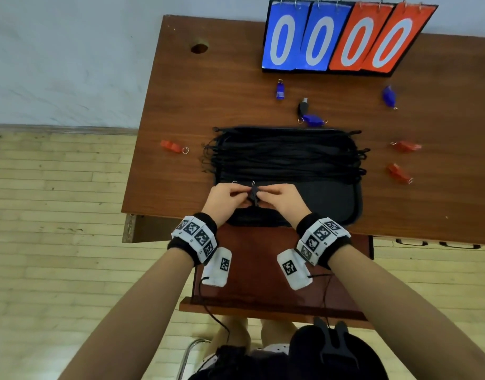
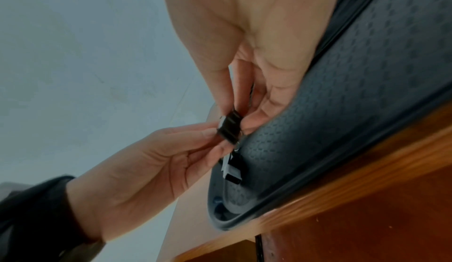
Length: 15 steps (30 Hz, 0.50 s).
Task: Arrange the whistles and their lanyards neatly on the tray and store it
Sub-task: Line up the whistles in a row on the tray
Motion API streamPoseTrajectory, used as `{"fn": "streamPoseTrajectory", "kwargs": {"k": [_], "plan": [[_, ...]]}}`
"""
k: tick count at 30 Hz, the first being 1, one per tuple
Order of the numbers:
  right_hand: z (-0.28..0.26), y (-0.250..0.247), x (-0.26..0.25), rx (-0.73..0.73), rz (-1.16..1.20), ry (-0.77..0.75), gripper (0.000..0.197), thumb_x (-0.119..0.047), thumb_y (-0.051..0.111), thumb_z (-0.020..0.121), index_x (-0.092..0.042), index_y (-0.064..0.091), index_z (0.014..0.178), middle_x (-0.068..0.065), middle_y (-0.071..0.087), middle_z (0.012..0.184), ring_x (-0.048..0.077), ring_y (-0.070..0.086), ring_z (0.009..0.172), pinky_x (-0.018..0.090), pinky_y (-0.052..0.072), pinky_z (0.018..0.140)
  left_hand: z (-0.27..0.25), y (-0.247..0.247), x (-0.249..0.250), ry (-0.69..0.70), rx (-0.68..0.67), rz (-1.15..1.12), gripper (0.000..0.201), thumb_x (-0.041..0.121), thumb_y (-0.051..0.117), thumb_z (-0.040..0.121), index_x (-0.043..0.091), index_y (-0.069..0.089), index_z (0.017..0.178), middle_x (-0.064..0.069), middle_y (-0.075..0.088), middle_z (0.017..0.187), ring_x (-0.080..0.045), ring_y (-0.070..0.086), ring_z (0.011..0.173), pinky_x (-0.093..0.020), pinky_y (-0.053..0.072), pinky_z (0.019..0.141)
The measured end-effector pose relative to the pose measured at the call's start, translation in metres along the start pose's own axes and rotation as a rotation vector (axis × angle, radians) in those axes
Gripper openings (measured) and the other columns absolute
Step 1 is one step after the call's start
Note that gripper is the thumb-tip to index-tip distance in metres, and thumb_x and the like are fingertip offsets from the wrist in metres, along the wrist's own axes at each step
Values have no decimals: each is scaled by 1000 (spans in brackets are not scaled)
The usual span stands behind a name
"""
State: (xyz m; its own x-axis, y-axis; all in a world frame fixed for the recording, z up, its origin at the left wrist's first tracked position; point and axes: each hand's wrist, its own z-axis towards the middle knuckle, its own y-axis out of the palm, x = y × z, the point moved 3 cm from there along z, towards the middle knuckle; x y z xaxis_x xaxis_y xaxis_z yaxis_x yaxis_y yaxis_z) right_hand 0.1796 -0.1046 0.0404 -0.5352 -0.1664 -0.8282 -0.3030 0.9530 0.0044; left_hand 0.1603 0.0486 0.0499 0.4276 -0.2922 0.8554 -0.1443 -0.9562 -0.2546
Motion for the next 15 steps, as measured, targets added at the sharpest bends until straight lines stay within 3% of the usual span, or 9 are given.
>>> {"fn": "streamPoseTrajectory", "kwargs": {"k": [3, 5, 9, 13, 15], "plan": [[10, -4, 2, 34, -120, -26, 25, -2, 62, 88, 2, 65, 113, 11, 68, 99, 16, 67, 87, 21, 56, 80, 6, -4, 0, -5, 4, 94, 23, 1, 53, 92, 3, 67, 110, -13, 70, 99, -15, 70, 78, -24, 57, 79], [16, -5, 4, 84, -201, -16, 27, -5, 65, 86, 2, 66, 113, 13, 69, 104, 20, 68, 95, 23, 55, 82, 11, -10, 0, 3, 70, 174, 23, 3, 53, 92, 8, 69, 106, -6, 71, 94, -8, 68, 75, -22, 56, 78], [23, -3, 8, 120, -328, 5, 27, -12, 68, 85, -4, 70, 110, 9, 71, 105, 13, 66, 93, 18, 50, 80, 13, -29, -3, 76, 247, 370, 21, 9, 57, 89, 14, 70, 105, 0, 67, 102, -8, 60, 93, -19, 45, 87], [24, 1, 7, 161, -429, -26, 27, -19, 68, 84, -9, 71, 110, 5, 71, 108, 12, 63, 102, 16, 43, 89, 15, -36, -15, 40, 199, 537, 30, 12, 60, 88, 13, 63, 117, -6, 61, 109, -17, 59, 96, -30, 46, 93], [24, 4, 6, 175, -428, -30, 27, -19, 68, 84, -8, 71, 109, 4, 70, 109, 13, 63, 105, 15, 42, 89, 15, -34, -17, 49, 153, 596, 33, 16, 60, 89, 13, 61, 122, -6, 60, 111, -19, 58, 100, -31, 43, 93]]}}
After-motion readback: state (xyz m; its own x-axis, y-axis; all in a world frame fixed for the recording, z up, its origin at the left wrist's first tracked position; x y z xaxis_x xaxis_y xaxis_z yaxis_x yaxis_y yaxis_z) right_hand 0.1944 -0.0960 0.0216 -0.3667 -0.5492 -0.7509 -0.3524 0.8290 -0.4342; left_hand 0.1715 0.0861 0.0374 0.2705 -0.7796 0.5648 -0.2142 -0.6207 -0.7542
